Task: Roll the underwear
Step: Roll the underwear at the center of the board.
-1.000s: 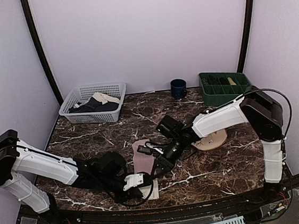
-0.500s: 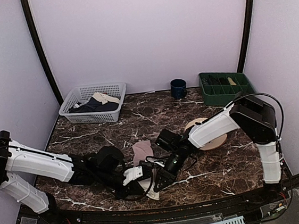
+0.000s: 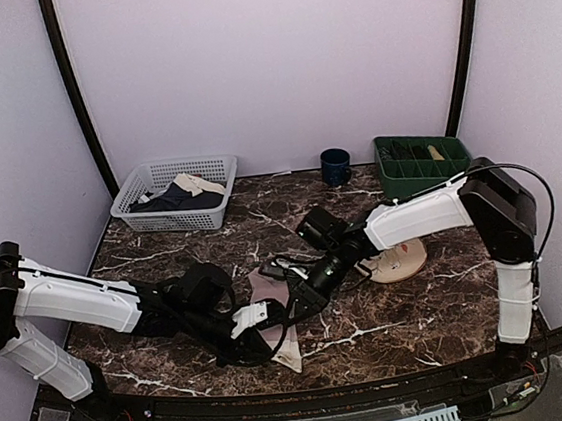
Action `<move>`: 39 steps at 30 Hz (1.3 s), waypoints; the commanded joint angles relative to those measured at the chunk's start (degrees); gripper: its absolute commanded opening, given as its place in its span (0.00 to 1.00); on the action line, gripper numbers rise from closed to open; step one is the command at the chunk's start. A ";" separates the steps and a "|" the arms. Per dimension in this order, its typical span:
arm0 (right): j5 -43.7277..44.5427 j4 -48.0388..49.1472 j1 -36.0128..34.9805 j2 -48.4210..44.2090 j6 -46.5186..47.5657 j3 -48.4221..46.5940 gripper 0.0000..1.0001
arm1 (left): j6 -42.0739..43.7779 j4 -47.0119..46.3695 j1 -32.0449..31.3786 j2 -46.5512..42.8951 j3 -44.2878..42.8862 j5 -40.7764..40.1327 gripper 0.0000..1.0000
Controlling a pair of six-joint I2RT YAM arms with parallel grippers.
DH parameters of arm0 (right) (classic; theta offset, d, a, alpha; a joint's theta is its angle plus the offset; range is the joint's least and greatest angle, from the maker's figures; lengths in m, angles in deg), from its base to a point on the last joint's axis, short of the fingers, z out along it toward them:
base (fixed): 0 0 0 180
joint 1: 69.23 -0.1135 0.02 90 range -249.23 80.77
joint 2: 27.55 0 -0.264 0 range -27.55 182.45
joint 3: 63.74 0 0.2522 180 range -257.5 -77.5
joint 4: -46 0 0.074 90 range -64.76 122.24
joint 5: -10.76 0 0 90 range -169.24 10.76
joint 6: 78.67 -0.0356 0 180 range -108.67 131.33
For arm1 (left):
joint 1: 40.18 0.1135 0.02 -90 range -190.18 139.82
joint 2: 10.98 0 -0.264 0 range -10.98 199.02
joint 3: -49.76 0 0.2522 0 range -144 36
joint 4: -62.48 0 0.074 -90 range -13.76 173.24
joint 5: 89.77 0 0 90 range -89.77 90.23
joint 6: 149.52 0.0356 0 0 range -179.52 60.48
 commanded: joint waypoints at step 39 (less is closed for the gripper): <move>2.05 12.12 3.40 -6.29 -9.54 10.26 0.17 | -9.94 0.17 13.87 13.70 -7.36 5.10 0.05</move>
